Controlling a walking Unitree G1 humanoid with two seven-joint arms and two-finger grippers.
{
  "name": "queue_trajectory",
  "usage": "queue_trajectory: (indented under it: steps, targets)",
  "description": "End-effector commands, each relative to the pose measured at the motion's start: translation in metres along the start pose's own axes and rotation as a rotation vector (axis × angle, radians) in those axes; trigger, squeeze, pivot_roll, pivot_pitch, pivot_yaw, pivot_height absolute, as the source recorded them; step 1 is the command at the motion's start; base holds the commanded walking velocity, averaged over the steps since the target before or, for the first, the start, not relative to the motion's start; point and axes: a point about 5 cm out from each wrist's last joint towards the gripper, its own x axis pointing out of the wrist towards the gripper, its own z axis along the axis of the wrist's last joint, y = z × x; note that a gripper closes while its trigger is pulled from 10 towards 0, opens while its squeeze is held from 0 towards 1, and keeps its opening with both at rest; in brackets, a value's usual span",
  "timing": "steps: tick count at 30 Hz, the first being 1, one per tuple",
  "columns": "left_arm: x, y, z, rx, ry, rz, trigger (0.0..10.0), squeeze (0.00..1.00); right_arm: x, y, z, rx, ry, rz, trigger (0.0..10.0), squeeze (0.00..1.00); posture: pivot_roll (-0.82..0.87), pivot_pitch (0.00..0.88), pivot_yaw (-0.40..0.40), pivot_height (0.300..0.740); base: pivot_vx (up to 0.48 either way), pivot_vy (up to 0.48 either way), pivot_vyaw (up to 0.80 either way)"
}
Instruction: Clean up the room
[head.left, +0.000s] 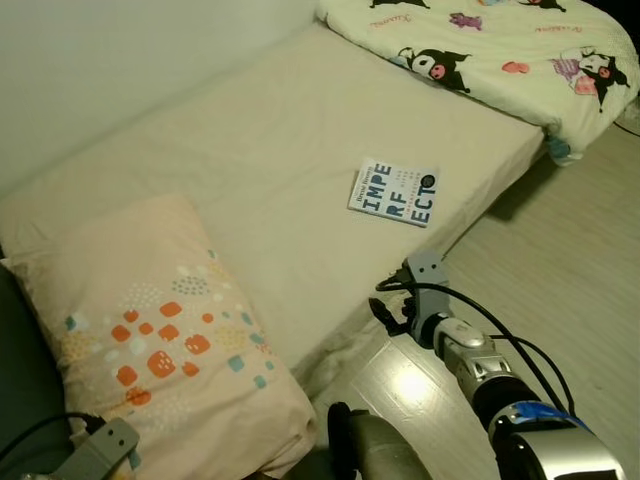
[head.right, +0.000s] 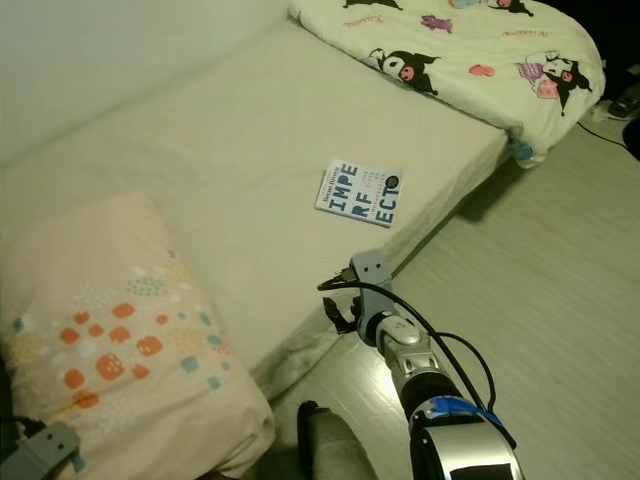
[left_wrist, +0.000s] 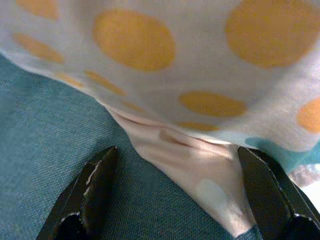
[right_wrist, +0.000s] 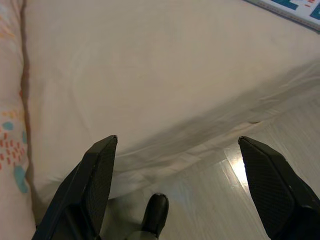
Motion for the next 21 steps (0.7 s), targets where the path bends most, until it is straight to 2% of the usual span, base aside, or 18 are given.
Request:
queue_trajectory:
  steps: [1, 4, 9, 11, 13, 14, 15, 16, 17, 19, 20, 21]
  targets:
    - [0.007, -0.008, -0.055, -0.021, 0.222, -0.073, 10.0, 0.0, -0.002, 0.002, -0.012, 0.026, 0.033, -0.002, 10.0, 0.0, -0.13, 0.119, 0.133, 0.695, 0.0, 0.0, 0.0]
    - [0.0, -0.009, -0.061, 0.034, 0.235, -0.167, 10.0, 0.0, -0.002, 0.003, -0.012, 0.025, 0.037, 0.003, 10.0, 0.0, -0.13, 0.119, 0.133, 0.695, 0.0, 0.0, 0.0]
    - [-0.011, -0.007, -0.058, 0.085, 0.213, -0.23, 10.0, 0.0, -0.001, 0.005, -0.013, 0.026, 0.041, 0.009, 10.0, 0.0, -0.13, 0.118, 0.136, 0.695, 0.0, 0.0, 0.0]
    - [-0.025, -0.005, -0.055, 0.106, 0.174, -0.301, 10.0, 0.0, -0.001, 0.006, -0.014, 0.026, 0.047, 0.017, 10.0, 0.0, -0.13, 0.117, 0.134, 0.695, 0.0, 0.0, 0.0]
    - [-0.028, -0.005, -0.054, 0.112, 0.166, -0.321, 10.0, 0.0, -0.001, 0.007, -0.014, 0.026, 0.048, 0.018, 10.0, 0.0, -0.13, 0.117, 0.134, 0.695, 0.0, 0.0, 0.0]
    - [-0.038, -0.003, -0.052, 0.129, 0.132, -0.343, 10.0, 0.0, -0.001, 0.007, -0.015, 0.024, 0.052, 0.022, 10.0, 0.0, -0.13, 0.111, 0.133, 0.695, 0.0, 0.0, 0.0]
    - [-0.038, -0.003, -0.052, 0.129, 0.132, -0.343, 10.0, 0.0, -0.001, 0.007, -0.015, 0.024, 0.052, 0.022, 10.0, 0.0, -0.13, 0.111, 0.133, 0.695, 0.0, 0.0, 0.0]
    - [-0.053, -0.001, -0.048, 0.163, 0.092, -0.367, 10.0, 0.0, -0.001, 0.007, -0.015, 0.02, 0.057, 0.025, 10.0, 0.0, -0.12, 0.107, 0.129, 0.695, 0.0, 0.0, 0.0]
    - [-0.062, -0.007, -0.037, 0.183, 0.017, -0.428, 10.0, 0.0, -0.001, 0.007, -0.014, 0.019, 0.058, 0.025, 10.0, 0.0, -0.12, 0.106, 0.127, 0.695, 0.0, 0.0, 0.0]
    - [-0.075, -0.02, -0.018, 0.235, -0.118, -0.52, 10.0, 0.0, 0.0, 0.007, -0.013, 0.013, 0.06, 0.025, 10.0, 0.0, -0.12, 0.103, 0.126, 0.695, 0.0, 0.0, 0.0]
    - [-0.075, -0.02, -0.018, 0.235, -0.118, -0.52, 10.0, 0.0, 0.0, 0.007, -0.013, 0.013, 0.06, 0.025, 10.0, 0.0, -0.12, 0.103, 0.126, 0.695, 0.0, 0.0, 0.0]
    - [-0.08, -0.025, -0.01, 0.262, -0.173, -0.548, 10.0, 0.0, 0.0, 0.006, -0.012, 0.01, 0.061, 0.024, 10.0, 0.0, -0.12, 0.101, 0.127, 0.695, 0.0, 0.0, 0.0]
